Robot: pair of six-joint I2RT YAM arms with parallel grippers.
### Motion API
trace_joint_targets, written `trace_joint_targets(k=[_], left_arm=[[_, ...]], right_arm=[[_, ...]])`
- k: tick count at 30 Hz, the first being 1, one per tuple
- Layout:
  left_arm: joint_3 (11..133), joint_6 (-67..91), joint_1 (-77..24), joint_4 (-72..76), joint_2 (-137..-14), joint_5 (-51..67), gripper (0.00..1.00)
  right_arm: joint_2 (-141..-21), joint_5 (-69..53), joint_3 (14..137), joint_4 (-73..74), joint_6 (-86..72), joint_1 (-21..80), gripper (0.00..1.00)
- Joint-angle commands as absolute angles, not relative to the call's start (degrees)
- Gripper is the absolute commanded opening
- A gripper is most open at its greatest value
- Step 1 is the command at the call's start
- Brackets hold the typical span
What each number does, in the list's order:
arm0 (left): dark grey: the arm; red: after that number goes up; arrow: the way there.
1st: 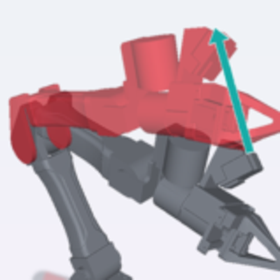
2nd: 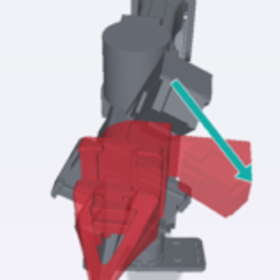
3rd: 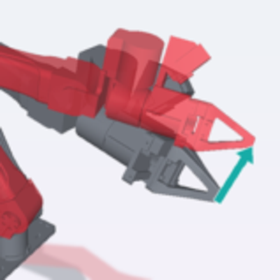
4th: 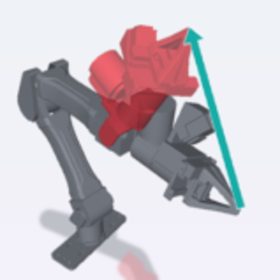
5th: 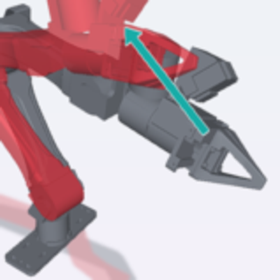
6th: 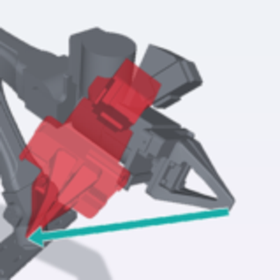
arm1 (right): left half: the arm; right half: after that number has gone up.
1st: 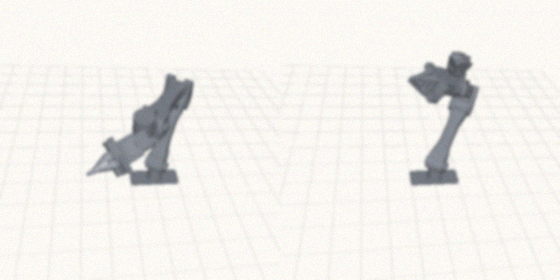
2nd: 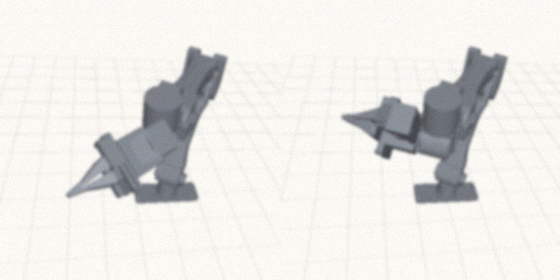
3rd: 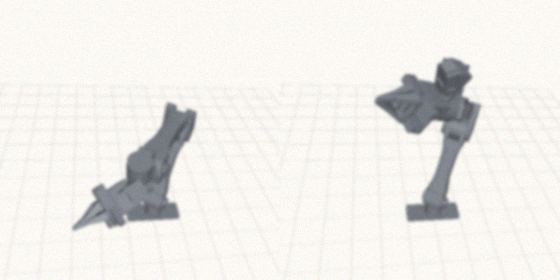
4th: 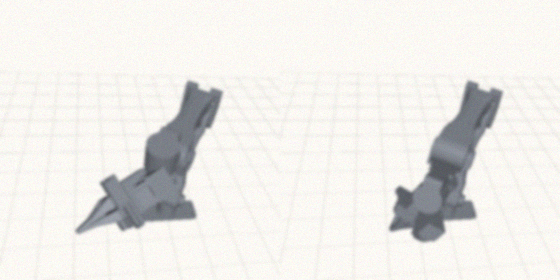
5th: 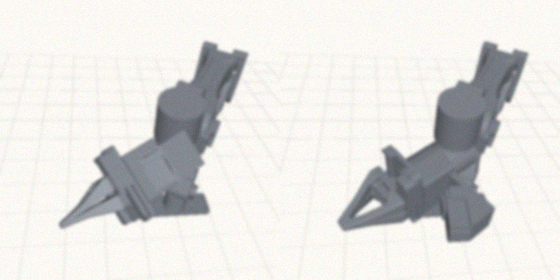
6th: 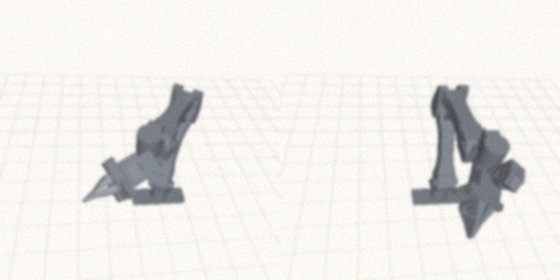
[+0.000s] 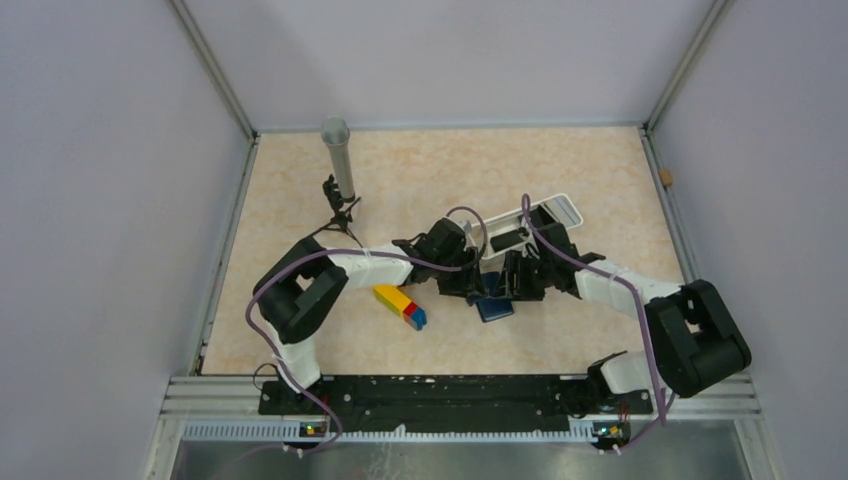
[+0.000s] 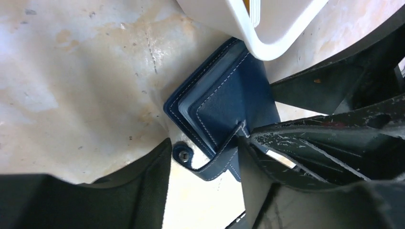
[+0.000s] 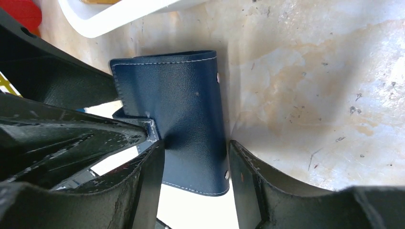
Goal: Put the credit cards into the card holder
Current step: Close the card holder at the center of the board.
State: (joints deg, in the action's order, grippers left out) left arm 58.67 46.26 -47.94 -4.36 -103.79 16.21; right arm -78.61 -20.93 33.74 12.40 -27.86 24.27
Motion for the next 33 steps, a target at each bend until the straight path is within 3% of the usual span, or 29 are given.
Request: trace_joint_targets(k=[1,4,9,14,19,22,26,33], left_arm=[[61.18,42.9,-49.01,-9.46,-105.63,11.15,0.5],[60.73,42.64,-49.17,-11.19,-106.36,10.28,0.39],[59.85,42.57,-49.31,-13.83,-106.96,8.73,0.31],[59.11,43.39,-49.31,-13.58,-108.08,9.53,0.3],[56.8,45.55,-49.31,-11.14,-106.95,8.97,0.3],[55.64,46.09,-49.31,-8.95,-106.08,9.75,0.31],[55.7,45.74,-49.03,-7.16,-102.91,9.45,0.41],[61.81,43.97,-45.38,-15.21,-91.5,4.63,0.66]], right_arm=[[-79.02,-18.3,31.53,11.08,-29.6,23.78,0.52],[-77.97,-22.63,29.76,8.9,-29.74,20.0,0.55],[-78.76,-30.83,27.48,5.89,-28.87,16.96,0.58],[-79.79,-38.14,22.74,-4.62,-33.36,16.96,0.57],[-80.94,-42.31,20.86,-11.96,-35.79,17.08,0.46],[-82.28,-43.61,20.76,-15.58,-37.53,17.22,0.27],[-81.99,-42.66,22.72,-14.79,-37.72,17.16,0.02],[-72.62,-29.67,33.61,7.18,-28.55,17.26,0.0]])
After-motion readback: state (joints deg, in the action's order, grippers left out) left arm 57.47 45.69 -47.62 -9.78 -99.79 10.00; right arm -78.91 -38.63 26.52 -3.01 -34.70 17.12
